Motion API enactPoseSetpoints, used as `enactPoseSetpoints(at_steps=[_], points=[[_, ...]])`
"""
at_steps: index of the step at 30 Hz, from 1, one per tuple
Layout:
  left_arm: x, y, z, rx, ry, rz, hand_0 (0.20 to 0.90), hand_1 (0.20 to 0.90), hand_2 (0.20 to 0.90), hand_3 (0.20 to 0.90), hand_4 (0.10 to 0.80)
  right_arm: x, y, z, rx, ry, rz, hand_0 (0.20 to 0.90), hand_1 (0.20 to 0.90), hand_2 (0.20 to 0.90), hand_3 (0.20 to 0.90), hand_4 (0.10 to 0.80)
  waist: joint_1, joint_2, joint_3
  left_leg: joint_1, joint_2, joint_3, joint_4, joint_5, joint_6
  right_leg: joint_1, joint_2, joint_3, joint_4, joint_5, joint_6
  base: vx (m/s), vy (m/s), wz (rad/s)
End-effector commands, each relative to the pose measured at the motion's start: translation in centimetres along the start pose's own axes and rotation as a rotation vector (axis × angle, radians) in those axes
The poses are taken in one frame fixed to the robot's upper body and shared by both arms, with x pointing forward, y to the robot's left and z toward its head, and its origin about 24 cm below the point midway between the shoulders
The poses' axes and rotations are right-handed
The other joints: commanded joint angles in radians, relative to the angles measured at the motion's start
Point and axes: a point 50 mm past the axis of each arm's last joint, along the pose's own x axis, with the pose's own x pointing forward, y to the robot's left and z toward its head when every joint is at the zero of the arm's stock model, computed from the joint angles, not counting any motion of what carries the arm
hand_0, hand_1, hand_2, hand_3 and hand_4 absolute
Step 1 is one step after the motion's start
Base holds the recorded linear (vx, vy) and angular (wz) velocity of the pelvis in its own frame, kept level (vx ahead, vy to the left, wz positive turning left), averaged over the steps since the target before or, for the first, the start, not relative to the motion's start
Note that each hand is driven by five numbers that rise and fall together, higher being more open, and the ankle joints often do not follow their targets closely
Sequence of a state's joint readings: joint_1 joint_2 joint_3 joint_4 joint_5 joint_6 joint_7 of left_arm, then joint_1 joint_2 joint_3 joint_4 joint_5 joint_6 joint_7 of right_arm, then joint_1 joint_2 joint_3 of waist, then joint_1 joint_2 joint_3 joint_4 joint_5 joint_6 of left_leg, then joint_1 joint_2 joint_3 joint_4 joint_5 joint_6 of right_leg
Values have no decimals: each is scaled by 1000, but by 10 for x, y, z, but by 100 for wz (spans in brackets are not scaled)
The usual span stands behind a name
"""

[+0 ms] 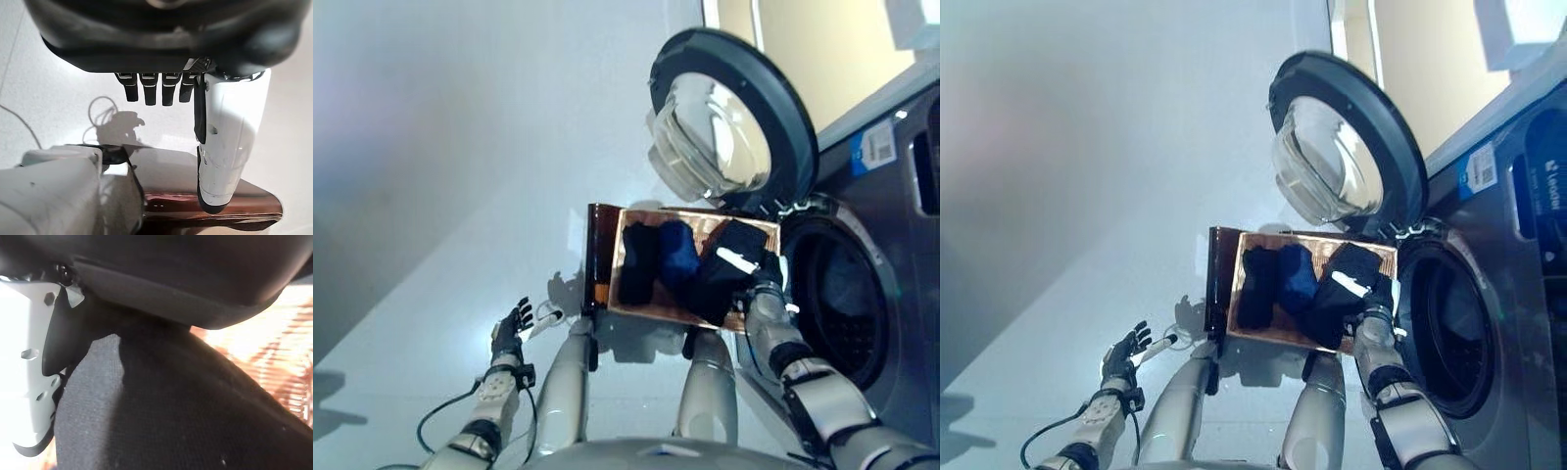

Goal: Pick up the clothes and place them into the washing machine

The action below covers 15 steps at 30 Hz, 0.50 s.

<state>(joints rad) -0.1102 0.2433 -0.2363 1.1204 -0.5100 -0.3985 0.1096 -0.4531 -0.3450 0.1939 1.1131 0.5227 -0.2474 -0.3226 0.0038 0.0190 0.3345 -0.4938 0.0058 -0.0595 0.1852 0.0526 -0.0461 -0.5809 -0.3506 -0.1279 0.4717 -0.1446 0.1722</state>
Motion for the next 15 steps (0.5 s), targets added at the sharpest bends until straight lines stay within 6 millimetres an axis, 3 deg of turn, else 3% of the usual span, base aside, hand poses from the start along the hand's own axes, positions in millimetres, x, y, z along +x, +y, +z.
enactPoseSetpoints(at_steps=[1,10,15], points=[[-7,39,-9,4,23,113,900,900,900,900,800,5,-17,25,84,-137,-14,200,200,200,200,300,-4,-6,-31,36,44,38,8,-36,-64,51,-22,32,-242,312,21,61,-14,-4],[-9,37,-11,-37,19,106,900,900,900,900,800,-2,-29,13,196,-124,2,200,200,200,200,300,-19,-16,-52,91,55,41,-49,-11,-70,96,-21,20,-280,322,28,26,-4,-3],[-10,37,-13,-53,24,103,900,900,900,900,800,-9,-43,-4,320,-97,-20,200,200,200,200,300,-27,-19,-57,106,60,40,-47,-15,-74,108,-20,25,-277,317,29,12,-3,0]])
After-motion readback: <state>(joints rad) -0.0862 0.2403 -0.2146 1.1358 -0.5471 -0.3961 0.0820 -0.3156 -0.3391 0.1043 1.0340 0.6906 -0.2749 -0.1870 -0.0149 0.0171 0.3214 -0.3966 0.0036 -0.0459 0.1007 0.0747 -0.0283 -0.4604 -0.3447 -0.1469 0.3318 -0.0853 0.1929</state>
